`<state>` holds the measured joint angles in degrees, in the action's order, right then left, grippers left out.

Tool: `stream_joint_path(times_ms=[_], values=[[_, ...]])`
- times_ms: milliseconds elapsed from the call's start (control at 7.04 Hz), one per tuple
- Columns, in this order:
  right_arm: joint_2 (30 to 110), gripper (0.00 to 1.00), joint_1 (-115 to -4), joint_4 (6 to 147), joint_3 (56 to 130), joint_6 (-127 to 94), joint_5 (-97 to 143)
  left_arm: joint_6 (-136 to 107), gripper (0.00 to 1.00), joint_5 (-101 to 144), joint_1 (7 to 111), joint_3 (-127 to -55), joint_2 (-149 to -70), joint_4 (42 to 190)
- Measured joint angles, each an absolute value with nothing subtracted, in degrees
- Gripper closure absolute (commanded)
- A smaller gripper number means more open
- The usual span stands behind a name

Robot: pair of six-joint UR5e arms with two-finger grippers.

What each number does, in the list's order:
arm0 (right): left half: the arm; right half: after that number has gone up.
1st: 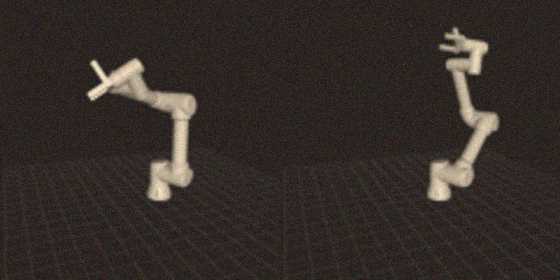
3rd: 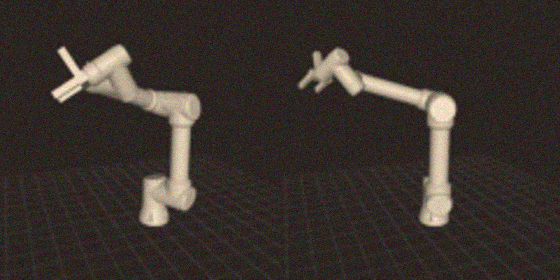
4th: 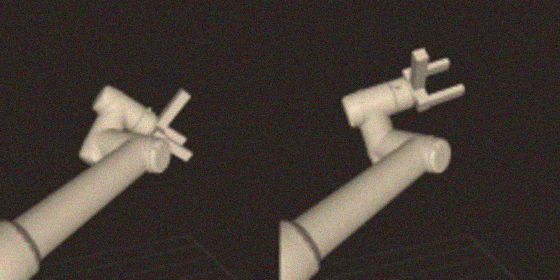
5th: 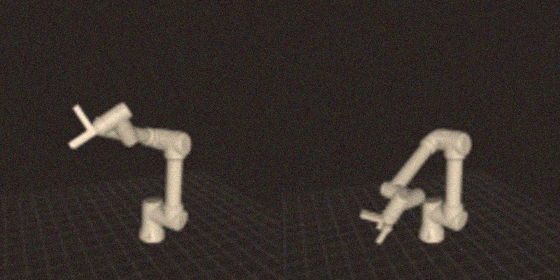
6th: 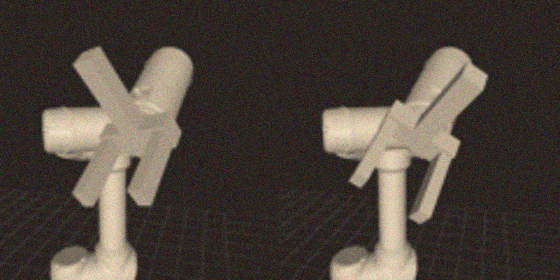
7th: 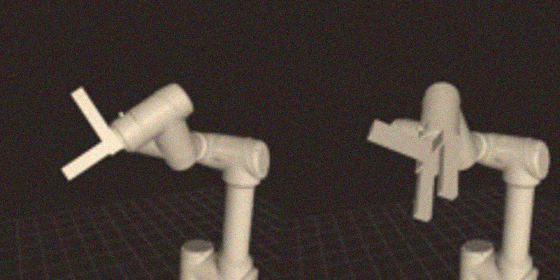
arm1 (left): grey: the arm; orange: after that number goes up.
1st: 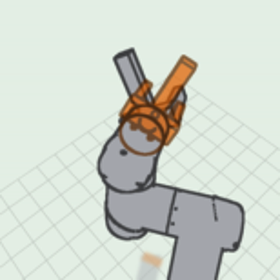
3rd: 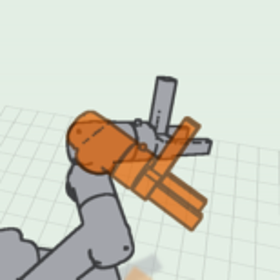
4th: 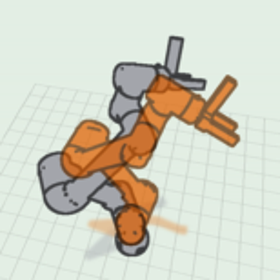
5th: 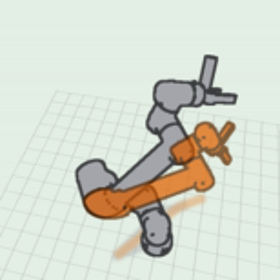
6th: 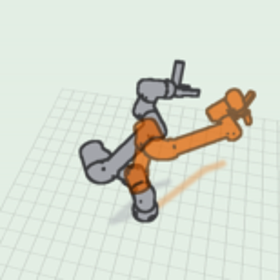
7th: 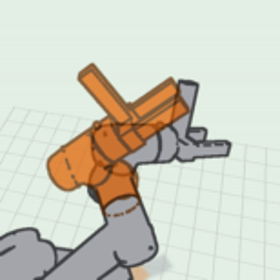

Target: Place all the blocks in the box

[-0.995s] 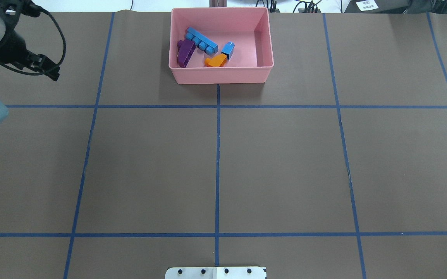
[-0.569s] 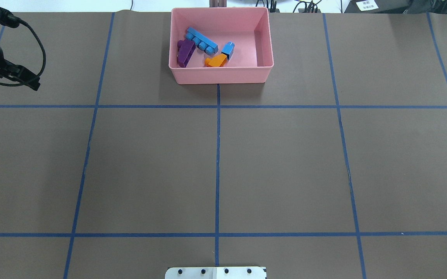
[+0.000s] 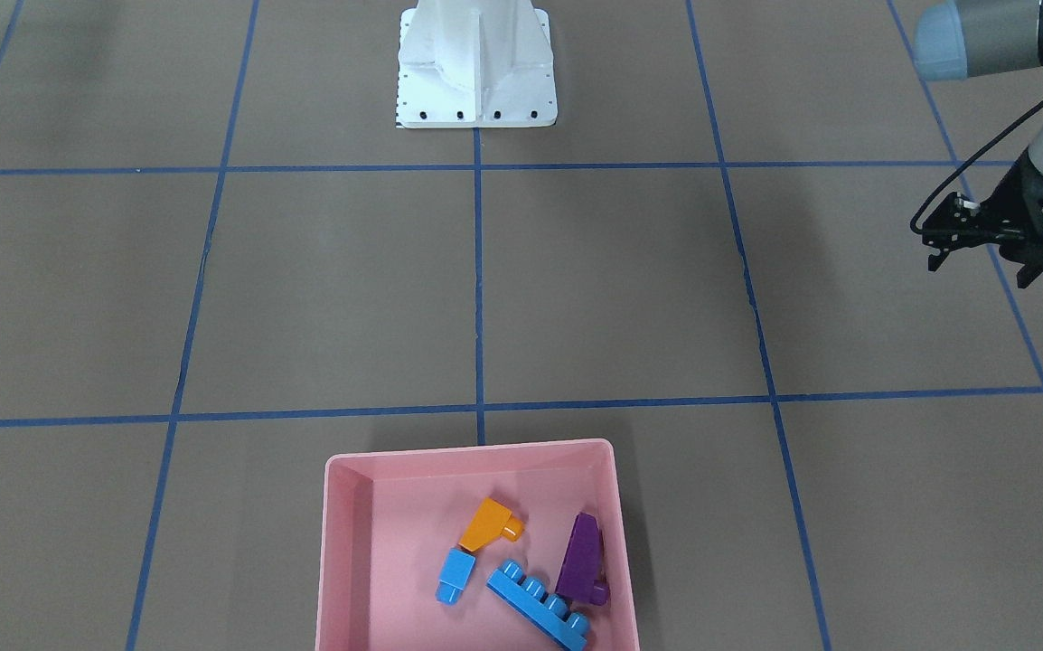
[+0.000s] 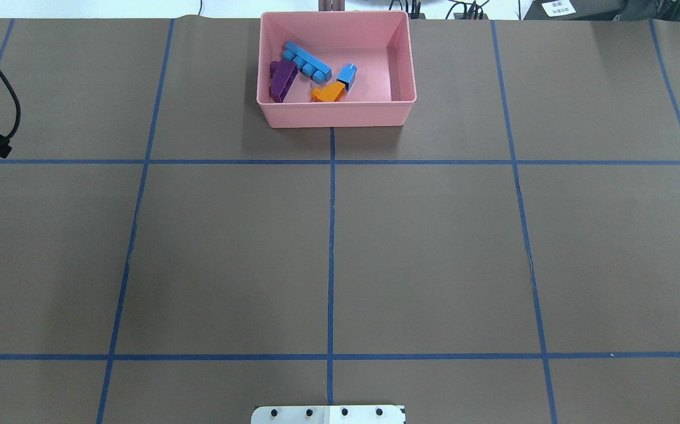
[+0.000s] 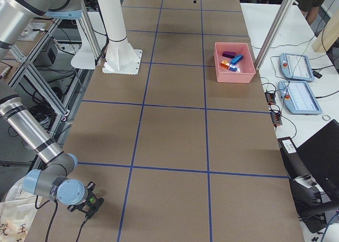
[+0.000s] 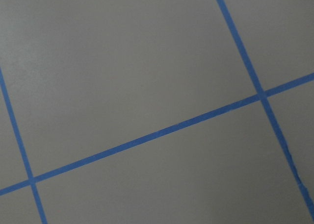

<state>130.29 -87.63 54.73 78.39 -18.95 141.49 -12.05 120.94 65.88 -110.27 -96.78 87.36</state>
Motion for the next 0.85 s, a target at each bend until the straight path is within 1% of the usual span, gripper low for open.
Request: stream_joint_path(times_ms=[142, 426, 569, 711, 853], values=[[130.27, 1.0, -87.65, 54.17, 79.98, -18.56, 142.52, -9.94, 0.0, 123.06, 66.91, -110.39, -94.78, 87.39], [129.28, 1.0, -87.7, 54.66, 87.68, -18.84, 143.19, -3.9, 0.0, 126.8, 70.03, -110.49, -90.93, 86.95], [125.92, 1.0, -87.71, 56.56, 90.79, -19.1, 143.0, -0.75, 0.0, 128.27, 71.99, -110.34, -89.19, 86.75], [118.92, 1.0, -87.7, 60.87, 92.28, -19.28, 142.22, 1.29, 0.0, 129.48, 74.4, -109.54, -87.94, 86.7], [109.54, 1.0, -87.51, 68.0, 92.83, -19.37, 141.34, 2.54, 0.0, 131.79, 77.58, -108.0, -87.12, 86.74]])
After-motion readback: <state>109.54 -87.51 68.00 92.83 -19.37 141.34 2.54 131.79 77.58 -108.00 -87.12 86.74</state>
